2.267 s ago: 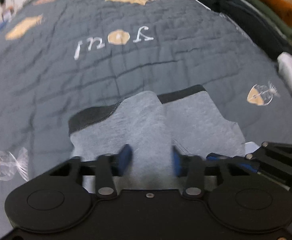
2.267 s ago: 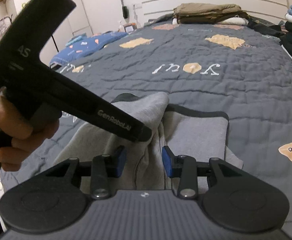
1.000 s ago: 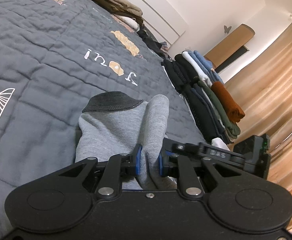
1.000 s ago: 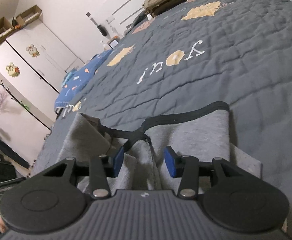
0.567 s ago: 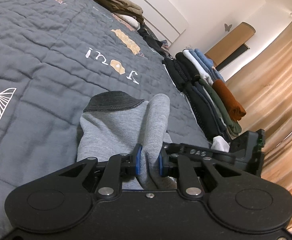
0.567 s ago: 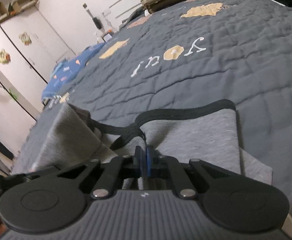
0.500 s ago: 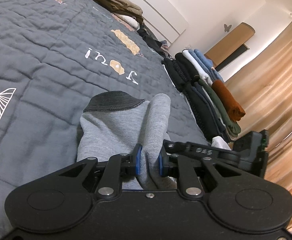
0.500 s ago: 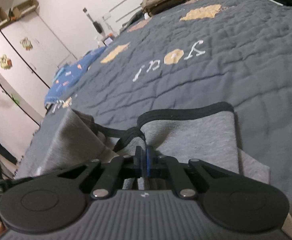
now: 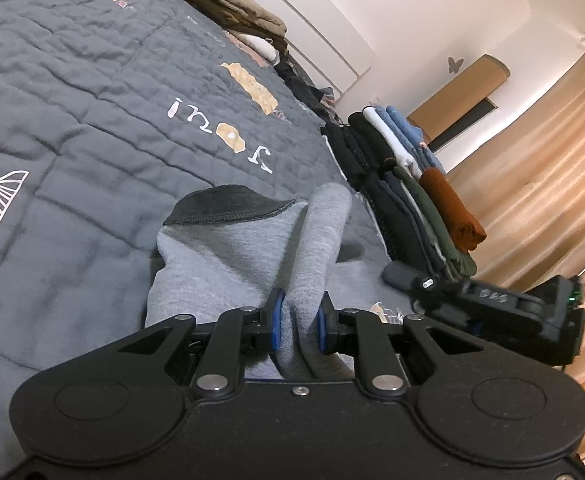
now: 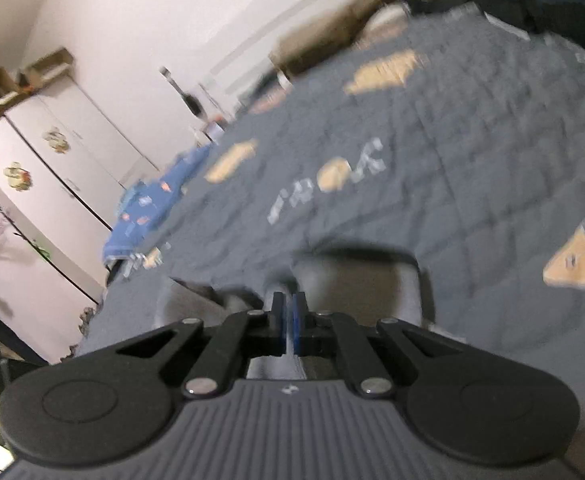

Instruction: Fold clothes

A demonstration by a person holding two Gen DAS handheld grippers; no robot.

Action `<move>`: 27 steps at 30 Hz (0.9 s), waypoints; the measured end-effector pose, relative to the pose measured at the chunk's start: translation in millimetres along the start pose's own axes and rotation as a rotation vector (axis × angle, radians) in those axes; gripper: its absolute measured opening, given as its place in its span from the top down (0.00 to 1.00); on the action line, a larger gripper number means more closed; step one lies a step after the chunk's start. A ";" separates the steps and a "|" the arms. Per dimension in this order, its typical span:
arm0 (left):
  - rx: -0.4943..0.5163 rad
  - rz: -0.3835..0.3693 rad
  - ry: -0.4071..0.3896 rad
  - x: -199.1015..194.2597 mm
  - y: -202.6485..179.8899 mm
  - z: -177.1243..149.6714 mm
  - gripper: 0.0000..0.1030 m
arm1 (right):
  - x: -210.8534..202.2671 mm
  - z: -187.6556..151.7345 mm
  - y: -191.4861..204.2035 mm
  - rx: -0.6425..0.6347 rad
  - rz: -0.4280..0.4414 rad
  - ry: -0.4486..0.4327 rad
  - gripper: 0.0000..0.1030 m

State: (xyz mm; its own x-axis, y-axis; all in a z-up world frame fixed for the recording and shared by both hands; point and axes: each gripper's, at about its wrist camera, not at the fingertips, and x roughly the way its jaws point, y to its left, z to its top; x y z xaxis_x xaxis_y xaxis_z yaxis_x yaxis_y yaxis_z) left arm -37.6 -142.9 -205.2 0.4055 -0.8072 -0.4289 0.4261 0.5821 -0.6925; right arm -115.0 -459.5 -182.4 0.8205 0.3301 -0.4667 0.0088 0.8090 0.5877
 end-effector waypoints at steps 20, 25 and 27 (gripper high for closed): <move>0.014 0.003 0.010 0.1 -0.2 -0.7 0.84 | 62.8 -17.6 -6.4 -0.023 -0.029 0.079 0.66; 0.007 -0.003 -0.005 -3.0 -1.9 0.1 0.83 | 69.6 -23.6 -1.3 -0.047 -0.051 0.112 0.86; 0.002 -0.008 -0.014 -4.7 -2.9 0.5 0.83 | 64.4 -22.1 0.9 -0.046 -0.052 0.101 0.95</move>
